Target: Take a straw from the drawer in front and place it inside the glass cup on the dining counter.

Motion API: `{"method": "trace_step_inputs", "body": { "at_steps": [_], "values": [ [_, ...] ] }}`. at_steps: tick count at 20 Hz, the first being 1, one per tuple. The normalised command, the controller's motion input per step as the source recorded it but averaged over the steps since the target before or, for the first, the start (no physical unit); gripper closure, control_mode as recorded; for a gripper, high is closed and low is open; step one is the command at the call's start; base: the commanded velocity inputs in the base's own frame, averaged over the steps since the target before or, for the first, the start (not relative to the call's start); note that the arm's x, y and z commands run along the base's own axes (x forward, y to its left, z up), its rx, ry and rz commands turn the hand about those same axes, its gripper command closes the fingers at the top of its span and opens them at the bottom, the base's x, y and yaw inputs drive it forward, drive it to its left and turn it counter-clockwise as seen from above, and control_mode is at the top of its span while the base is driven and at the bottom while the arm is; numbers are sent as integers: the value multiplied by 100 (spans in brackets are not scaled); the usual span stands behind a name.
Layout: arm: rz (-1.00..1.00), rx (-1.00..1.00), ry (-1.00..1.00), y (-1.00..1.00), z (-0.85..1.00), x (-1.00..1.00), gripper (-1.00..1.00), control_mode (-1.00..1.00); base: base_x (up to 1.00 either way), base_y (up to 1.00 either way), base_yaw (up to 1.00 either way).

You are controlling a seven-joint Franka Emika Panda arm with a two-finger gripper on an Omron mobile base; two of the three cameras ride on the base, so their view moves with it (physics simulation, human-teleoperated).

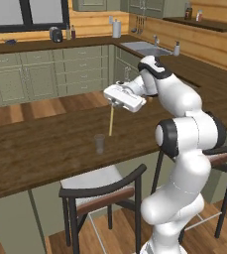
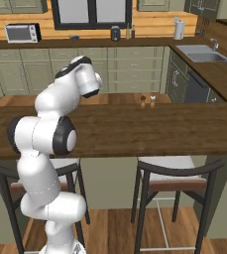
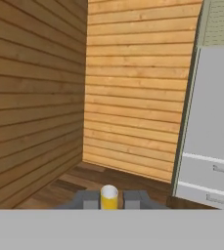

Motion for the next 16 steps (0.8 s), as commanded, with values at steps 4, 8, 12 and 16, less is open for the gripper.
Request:
{"method": "trace_step_inputs", "body": {
  "at_steps": [4, 8, 12, 16],
  "values": [
    [0, 0, 0, 0, -15, 17, 100, -100, 0, 0, 0],
    [0, 0, 0, 0, -17, 14, 100, -100, 0, 0, 0],
    [0, 0, 0, 3, -18, 18, 100, -100, 0, 0, 0],
    [0, 0, 0, 10, -20, 28, 100, -100, 0, 0, 0]
  ]
}}
